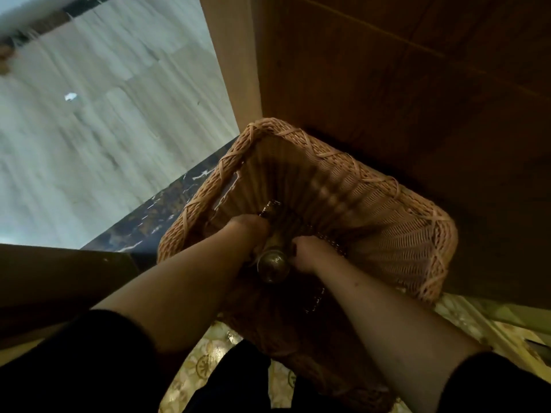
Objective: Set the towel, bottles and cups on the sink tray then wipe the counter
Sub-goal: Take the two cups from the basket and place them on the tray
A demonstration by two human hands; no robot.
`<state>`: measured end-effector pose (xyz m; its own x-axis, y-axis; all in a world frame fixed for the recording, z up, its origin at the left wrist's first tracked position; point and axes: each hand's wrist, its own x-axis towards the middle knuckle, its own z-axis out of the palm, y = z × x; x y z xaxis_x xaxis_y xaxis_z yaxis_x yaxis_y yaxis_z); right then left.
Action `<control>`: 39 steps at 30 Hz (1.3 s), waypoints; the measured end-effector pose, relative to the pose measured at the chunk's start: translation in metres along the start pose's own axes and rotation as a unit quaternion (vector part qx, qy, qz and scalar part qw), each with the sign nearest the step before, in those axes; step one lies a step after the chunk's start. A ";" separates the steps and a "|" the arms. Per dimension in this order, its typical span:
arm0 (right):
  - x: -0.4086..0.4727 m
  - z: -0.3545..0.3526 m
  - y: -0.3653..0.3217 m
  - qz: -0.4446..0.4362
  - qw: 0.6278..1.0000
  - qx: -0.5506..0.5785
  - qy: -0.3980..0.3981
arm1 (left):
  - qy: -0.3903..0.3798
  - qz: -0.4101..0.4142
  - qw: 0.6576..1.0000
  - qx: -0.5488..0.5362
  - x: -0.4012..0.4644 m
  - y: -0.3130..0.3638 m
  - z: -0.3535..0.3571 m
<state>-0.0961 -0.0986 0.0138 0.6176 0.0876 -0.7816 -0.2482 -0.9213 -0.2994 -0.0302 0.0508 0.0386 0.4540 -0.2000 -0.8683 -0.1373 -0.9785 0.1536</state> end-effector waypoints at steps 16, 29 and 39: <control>0.086 0.065 0.020 0.010 0.999 0.044 -0.029 | 0.048 -0.067 0.997 0.001 0.105 -0.034 0.044; 0.028 -0.010 0.027 0.006 0.999 0.013 0.034 | 0.093 -0.014 0.995 0.013 0.033 -0.005 -0.006; -0.098 -0.141 0.009 -0.096 0.981 -0.005 0.171 | 0.276 0.023 0.961 0.016 -0.109 0.042 -0.076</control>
<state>-0.0532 -0.1691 0.1650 0.8664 0.1288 -0.4824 -0.0972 -0.9042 -0.4159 -0.0182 0.0275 0.1753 0.8437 -0.2466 -0.4769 -0.1904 -0.9680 0.1636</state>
